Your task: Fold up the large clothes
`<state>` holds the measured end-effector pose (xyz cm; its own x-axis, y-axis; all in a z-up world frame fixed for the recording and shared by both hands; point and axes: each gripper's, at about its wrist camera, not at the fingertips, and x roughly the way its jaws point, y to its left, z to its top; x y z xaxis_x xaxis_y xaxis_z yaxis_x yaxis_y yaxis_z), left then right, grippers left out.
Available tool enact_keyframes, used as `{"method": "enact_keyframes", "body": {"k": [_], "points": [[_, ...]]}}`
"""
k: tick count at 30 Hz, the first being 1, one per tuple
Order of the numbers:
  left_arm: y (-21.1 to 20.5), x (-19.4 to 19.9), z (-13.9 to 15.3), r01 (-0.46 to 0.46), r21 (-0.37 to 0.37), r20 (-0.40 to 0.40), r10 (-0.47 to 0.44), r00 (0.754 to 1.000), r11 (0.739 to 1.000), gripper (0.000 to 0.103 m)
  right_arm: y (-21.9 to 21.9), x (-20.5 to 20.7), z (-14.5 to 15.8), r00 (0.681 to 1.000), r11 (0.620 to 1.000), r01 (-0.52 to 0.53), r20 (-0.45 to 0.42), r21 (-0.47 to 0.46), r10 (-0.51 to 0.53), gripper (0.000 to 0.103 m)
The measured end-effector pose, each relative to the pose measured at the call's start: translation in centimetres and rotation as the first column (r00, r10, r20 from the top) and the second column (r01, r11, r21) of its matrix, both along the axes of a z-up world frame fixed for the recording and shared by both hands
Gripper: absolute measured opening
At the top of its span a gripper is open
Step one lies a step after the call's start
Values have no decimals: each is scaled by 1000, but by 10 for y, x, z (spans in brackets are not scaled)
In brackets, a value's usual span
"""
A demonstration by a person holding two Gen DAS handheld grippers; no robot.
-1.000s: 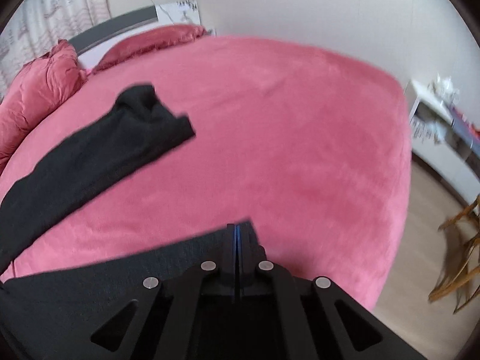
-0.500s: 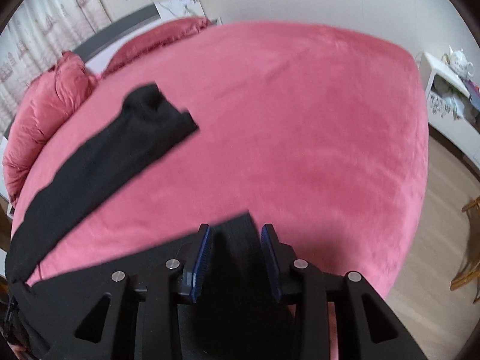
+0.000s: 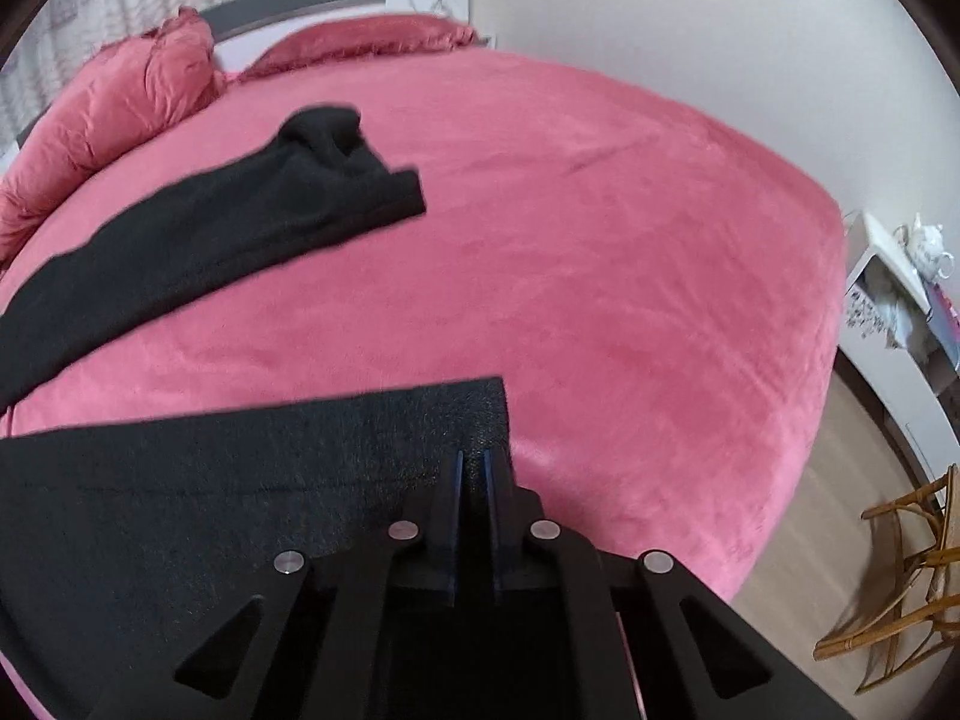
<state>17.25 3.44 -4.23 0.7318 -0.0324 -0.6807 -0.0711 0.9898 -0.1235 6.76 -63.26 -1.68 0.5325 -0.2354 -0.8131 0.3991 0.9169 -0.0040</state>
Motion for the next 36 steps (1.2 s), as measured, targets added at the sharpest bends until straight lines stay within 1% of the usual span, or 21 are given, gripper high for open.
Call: {"method": "enact_keyframes", "body": {"k": [4, 6, 8, 10, 11, 12, 13, 14, 15, 16, 18, 20, 21, 24, 26, 27, 29, 30, 32, 34, 36], "points": [[-3, 2, 7, 13, 18, 5, -13, 1000, 1000, 88, -2, 0, 24, 996, 999, 32, 89, -26, -29, 5], [-5, 3, 13, 12, 32, 22, -13, 1000, 999, 88, -4, 4, 35, 991, 998, 51, 126, -43, -45, 0], [-5, 5, 19, 4, 41, 43, -6, 999, 999, 88, -10, 11, 49, 980, 991, 105, 180, -82, -89, 0], [-6, 7, 22, 2, 39, 55, -4, 998, 999, 88, -27, 16, 56, 962, 986, 165, 223, -26, -155, 0], [-6, 9, 24, 2, 41, 57, -4, 998, 999, 88, -34, 19, 54, 960, 983, 183, 219, -8, -177, 0], [-6, 11, 25, 1, 45, 59, -3, 998, 999, 88, -40, 22, 50, 959, 981, 190, 207, 33, -193, 3], [-6, 12, 25, -1, 47, 62, -2, 998, 999, 88, -42, 22, 46, 961, 982, 170, 208, 86, -184, 7], [-7, 13, 25, -1, 49, 65, -2, 998, 999, 88, -41, 23, 44, 962, 981, 158, 207, 113, -179, 14], [-9, 16, 24, -4, 54, 66, 0, 998, 999, 88, -36, 25, 39, 965, 980, 143, 199, 139, -169, 36], [-10, 19, 23, -5, 61, 62, 1, 998, 998, 88, -30, 28, 34, 969, 980, 129, 188, 152, -157, 46], [-14, 28, 21, -3, 75, 47, 0, 999, 997, 89, -20, 40, 25, 980, 980, 99, 156, 172, -126, 46], [-15, 34, 21, -9, 97, 54, 4, 999, 995, 94, -13, 58, 15, 988, 975, 92, 106, 203, -115, 46], [-14, 37, 20, -13, 101, 50, 8, 999, 995, 99, -11, 70, 10, 991, 972, 93, 78, 214, -112, 46], [-3, 41, 7, -18, 45, 11, 18, 1000, 999, 100, -13, 97, 3, 990, 959, 112, 52, 260, -129, 46], [5, 40, -3, -33, -7, -19, 33, 999, 999, 103, -19, 110, -1, 981, 932, 143, 75, 332, -178, 47], [9, 37, -6, -43, -37, -16, 43, 999, 998, 103, -26, 118, -3, 973, 910, 158, 95, 383, -209, 48], [9, 34, -5, -42, -42, -2, 42, 999, 998, 103, -35, 126, -8, 957, 869, 194, 108, 456, -270, 48], [8, 35, -6, -40, -36, -9, 40, 999, 999, 103, -43, 132, -13, 942, 832, 215, 115, 512, -315, 48], [7, 36, -8, -37, -38, -14, 37, 999, 999, 103, -54, 140, -23, 915, 775, 253, 118, 579, -386, 48], [8, 36, -8, -35, -47, -11, 34, 999, 998, 103, -61, 146, -32, 892, 737, 273, 124, 618, -434, 49], [9, 36, -8, -33, -51, -8, 33, 999, 998, 103, -64, 147, -38, 867, 716, 267, 163, 645, -470, 51]]}}
